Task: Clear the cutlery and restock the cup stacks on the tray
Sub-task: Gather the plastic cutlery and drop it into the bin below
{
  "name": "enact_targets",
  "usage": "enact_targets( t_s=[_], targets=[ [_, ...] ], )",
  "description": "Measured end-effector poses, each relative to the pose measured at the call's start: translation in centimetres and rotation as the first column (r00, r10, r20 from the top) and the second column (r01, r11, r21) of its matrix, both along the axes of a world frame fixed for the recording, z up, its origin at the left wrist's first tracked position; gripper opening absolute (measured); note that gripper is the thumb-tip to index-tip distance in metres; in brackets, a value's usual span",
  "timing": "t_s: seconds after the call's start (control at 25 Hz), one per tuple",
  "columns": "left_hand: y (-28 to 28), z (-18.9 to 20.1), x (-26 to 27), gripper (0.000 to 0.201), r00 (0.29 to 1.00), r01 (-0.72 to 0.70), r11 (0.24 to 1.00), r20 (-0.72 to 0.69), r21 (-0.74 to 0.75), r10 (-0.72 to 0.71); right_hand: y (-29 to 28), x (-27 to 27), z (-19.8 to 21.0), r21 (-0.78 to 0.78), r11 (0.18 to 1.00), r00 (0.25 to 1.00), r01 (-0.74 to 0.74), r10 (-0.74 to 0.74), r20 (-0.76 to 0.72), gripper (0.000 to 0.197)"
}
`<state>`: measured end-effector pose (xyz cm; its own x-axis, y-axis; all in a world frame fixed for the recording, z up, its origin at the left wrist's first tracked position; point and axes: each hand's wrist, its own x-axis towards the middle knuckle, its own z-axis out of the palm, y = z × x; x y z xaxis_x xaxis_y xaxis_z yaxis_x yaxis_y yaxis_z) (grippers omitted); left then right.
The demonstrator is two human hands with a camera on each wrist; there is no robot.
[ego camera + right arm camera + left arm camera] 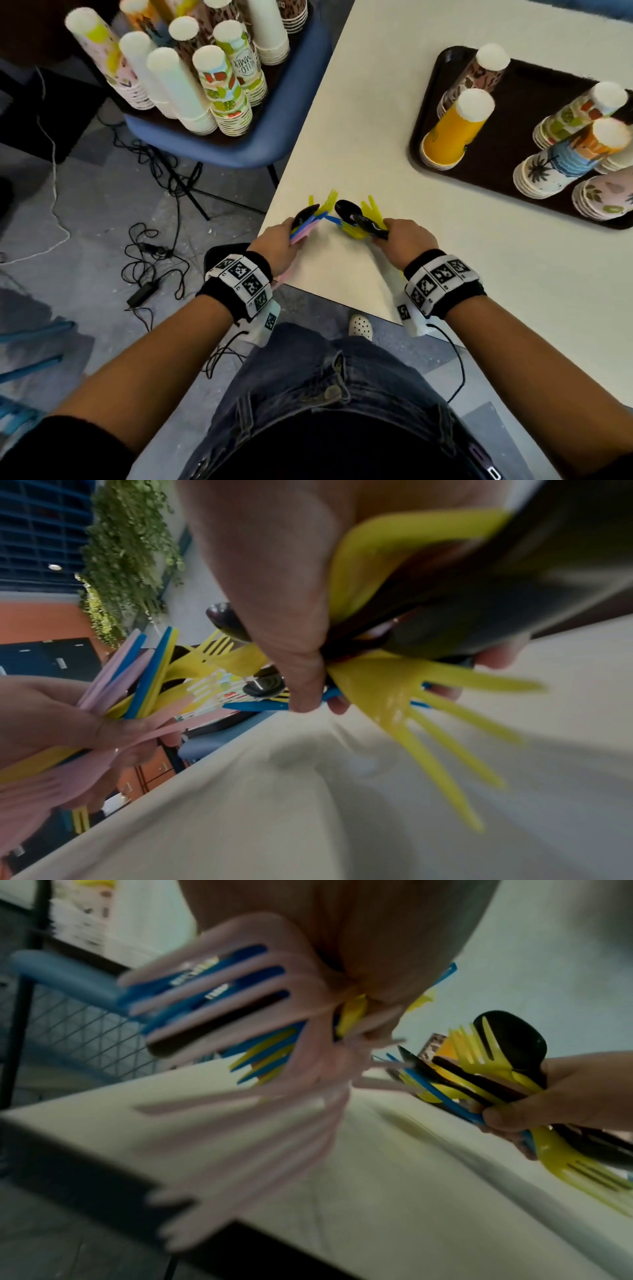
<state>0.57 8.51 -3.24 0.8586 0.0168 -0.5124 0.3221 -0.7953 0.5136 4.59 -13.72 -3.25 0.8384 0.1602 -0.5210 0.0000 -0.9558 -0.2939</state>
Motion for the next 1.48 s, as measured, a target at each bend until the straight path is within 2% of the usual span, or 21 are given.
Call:
enact_targets(
  t_s=[0.08, 0.2, 0.36, 0.52, 0.6, 0.8, 0.92, 1.08, 1.28, 1.36, 1.48],
  targets=[
    [4.4, -0.8, -0.5, 0.038, 0.996, -0.086, 0.989, -0.001, -0.122, 0.086, 4.2, 0.2, 0.0, -0.044, 0.998, 0.999, -0.037, 0.037, 0.000, 0.029],
    [11.0, -1.9, -1.0, 0.032, 0.974, -0.228, 0.952, -0.048, -0.203, 0.223, 10.7, 0.5, 0.2, -0.080, 0.993, 0.996, -0.084, 0.085, 0.009, 0.029],
    [19.6, -4.0, -1.9, 0.034, 0.947, -0.321, 0.921, -0.090, -0.222, 0.308, 20.4, 0.8, 0.3, -0.093, 0.986, 0.990, -0.136, 0.140, 0.034, 0.029],
    [25.0, -5.5, -1.9, 0.028, 0.911, -0.413, 0.877, -0.116, -0.244, 0.397, 28.2, 0.9, -0.2, -0.098, 0.971, 0.976, -0.216, 0.216, -0.010, 0.033],
    [27.3, -6.3, -1.6, 0.031, 0.870, -0.494, 0.834, -0.140, -0.247, 0.474, 31.3, 1.0, -0.6, -0.107, 0.956, 0.962, -0.274, 0.272, -0.036, 0.034],
    [30.5, -9.4, -1.3, 0.032, 0.699, -0.715, 0.655, -0.242, -0.245, 0.673, 36.7, 2.1, -3.4, -0.102, 0.943, 0.944, -0.316, 0.303, -0.128, 0.034],
    [31.5, -13.0, -1.8, 0.029, 0.617, -0.787, 0.568, -0.319, -0.239, 0.720, 39.3, 2.5, -6.6, -0.123, 0.932, 0.930, -0.342, 0.316, -0.191, 0.036],
    [32.0, -18.6, -2.6, 0.038, 0.523, -0.850, 0.495, -0.395, -0.178, 0.756, 41.7, 3.1, -12.9, -0.119, 0.936, 0.915, -0.332, 0.289, -0.283, 0.035],
    [31.9, -27.4, -4.1, 0.034, 0.523, -0.840, 0.526, -0.462, -0.135, 0.716, 42.1, 3.3, -22.6, -0.172, 0.928, 0.901, -0.330, 0.256, -0.352, 0.035],
    [31.5, -31.3, -4.8, 0.036, 0.522, -0.837, 0.530, -0.491, -0.135, 0.698, 42.2, 3.2, -26.4, -0.182, 0.941, 0.905, -0.286, 0.203, -0.373, 0.035],
    [30.9, -36.1, -5.0, 0.038, 0.558, -0.808, 0.570, -0.512, -0.153, 0.653, 42.4, 3.3, -31.5, -0.198, 0.942, 0.898, -0.271, 0.173, -0.404, 0.035]
  ],
)
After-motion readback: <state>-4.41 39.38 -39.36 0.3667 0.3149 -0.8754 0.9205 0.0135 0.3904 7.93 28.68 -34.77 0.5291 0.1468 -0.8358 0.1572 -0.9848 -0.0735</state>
